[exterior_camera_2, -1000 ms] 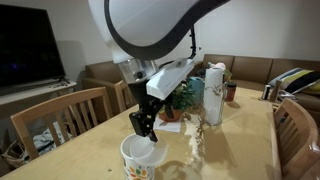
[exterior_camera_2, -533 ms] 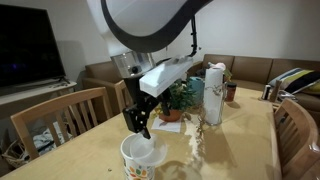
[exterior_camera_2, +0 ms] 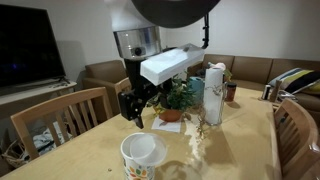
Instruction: Put the white lid on the table on top of the white cup
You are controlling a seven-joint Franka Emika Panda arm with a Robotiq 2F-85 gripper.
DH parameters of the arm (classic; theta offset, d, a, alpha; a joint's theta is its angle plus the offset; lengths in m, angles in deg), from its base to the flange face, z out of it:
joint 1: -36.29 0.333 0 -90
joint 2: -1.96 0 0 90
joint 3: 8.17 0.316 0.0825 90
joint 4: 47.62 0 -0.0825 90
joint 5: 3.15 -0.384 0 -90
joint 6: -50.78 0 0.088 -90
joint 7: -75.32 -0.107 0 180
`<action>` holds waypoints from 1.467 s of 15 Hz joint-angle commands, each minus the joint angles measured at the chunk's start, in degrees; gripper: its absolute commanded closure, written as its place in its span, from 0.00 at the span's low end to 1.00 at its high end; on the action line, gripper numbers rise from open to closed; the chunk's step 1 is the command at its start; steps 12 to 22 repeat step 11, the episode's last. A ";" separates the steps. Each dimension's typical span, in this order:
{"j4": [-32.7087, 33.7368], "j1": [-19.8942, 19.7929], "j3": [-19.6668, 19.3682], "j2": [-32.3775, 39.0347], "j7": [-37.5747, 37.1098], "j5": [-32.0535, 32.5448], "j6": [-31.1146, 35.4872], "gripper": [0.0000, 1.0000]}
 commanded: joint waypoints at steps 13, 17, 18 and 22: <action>-22.84 -0.97 -0.49 -9.36 -11.80 -4.81 5.90 0.00; -22.84 -0.97 -0.49 -9.36 -11.80 -4.81 5.90 0.00; -22.84 -0.97 -0.49 -9.36 -11.80 -4.81 5.90 0.00; -22.84 -0.97 -0.49 -9.36 -11.80 -4.81 5.90 0.00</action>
